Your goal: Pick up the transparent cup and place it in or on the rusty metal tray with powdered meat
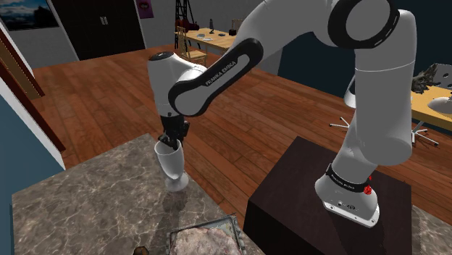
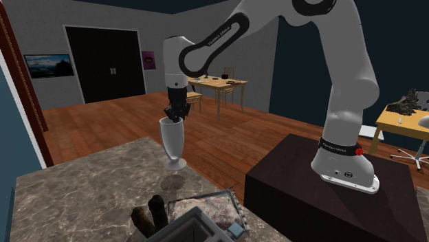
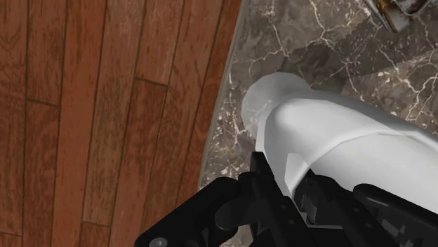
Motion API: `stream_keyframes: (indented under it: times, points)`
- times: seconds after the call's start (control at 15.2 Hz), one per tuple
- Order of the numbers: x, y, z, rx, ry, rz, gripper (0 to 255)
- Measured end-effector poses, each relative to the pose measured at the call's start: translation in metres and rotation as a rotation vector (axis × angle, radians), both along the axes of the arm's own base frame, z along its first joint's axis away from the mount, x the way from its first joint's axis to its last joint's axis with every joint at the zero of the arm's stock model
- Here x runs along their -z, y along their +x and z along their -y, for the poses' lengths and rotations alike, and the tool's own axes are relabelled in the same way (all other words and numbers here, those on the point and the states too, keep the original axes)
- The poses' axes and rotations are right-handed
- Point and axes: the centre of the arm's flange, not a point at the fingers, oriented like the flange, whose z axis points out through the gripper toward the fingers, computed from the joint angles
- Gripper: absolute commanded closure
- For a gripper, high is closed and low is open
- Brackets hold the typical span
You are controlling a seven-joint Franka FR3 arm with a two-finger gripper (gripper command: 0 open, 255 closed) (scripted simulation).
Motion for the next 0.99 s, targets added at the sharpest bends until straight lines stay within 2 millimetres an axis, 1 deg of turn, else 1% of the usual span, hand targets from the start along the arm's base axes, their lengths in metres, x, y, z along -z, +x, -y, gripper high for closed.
stream_keyframes:
  times: [0.92, 0.99]
  points:
    - [-0.074, 0.000, 0.001, 0.000, 0.000, 0.000, 255]
    - [-0.077, -0.006, 0.000, 0.000, 0.000, 0.000, 255]
